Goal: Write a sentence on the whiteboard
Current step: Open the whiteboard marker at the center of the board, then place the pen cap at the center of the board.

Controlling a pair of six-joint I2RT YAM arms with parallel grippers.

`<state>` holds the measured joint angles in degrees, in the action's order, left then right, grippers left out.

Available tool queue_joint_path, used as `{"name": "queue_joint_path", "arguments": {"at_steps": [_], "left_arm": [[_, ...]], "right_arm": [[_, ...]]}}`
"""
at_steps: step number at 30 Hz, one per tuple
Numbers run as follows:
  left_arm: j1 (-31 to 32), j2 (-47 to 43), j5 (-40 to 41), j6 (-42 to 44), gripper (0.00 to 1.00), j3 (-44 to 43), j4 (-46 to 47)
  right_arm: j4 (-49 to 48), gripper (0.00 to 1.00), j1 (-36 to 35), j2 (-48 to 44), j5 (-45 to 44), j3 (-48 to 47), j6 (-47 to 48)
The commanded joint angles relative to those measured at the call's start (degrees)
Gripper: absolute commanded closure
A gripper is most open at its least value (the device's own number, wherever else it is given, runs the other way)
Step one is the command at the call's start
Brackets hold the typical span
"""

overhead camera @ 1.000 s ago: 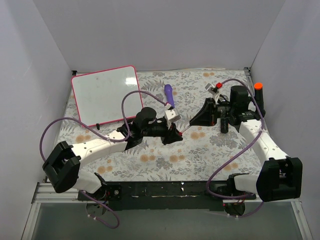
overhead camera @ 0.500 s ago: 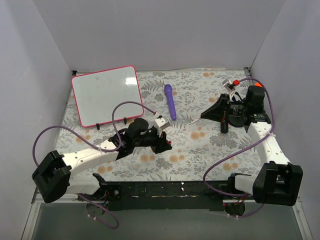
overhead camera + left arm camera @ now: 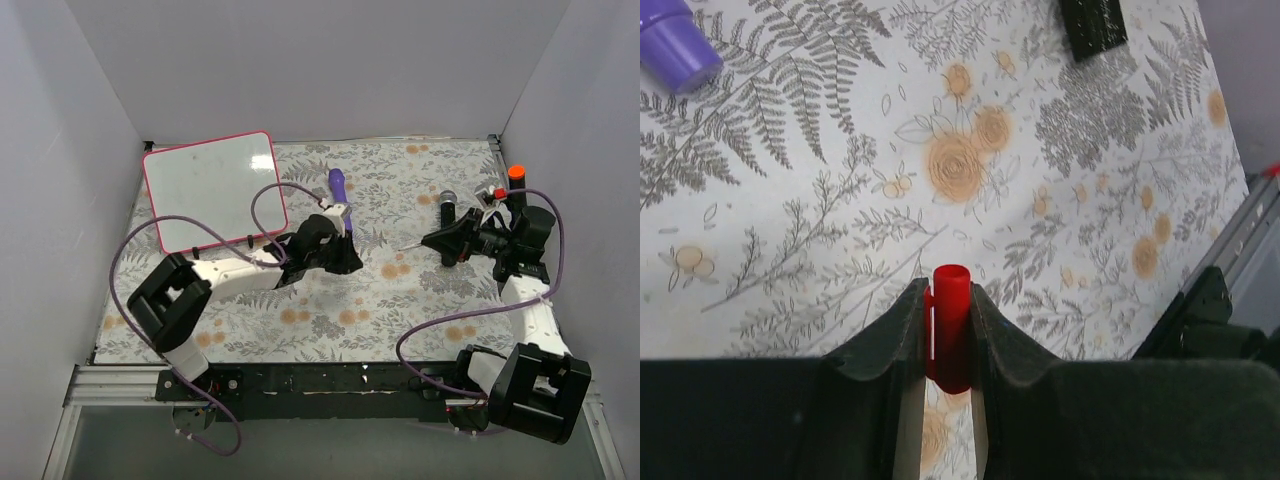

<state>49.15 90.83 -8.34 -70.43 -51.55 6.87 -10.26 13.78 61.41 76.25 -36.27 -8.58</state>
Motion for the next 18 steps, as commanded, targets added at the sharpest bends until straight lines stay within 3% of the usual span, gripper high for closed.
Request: {"name": "queue_joint_path", "arguments": {"at_steps": [1, 7, 15, 18], "left_arm": [[-1.7, 10.1, 3.9, -4.5, 1.0, -12.8, -4.5], [-2.9, 25.0, 4.7, -4.4, 1.0, -27.3, -13.9], [-4.1, 35.6, 5.5, -3.9, 0.67, -44.1, -23.0], [-4.1, 36.0, 6.8, -3.8, 0.6, -45.8, -24.4]], "right_arm": [[-10.5, 0.99, 3.9, -3.3, 0.1, 4.2, -2.2], [-12.2, 0.99, 8.8, -1.3, 5.0, 5.5, -2.7], [-11.1, 0.99, 9.2, -0.2, 6.0, 4.5, -1.9], [-10.7, 0.99, 9.2, -0.1, 6.2, 4.3, -1.7]]}}
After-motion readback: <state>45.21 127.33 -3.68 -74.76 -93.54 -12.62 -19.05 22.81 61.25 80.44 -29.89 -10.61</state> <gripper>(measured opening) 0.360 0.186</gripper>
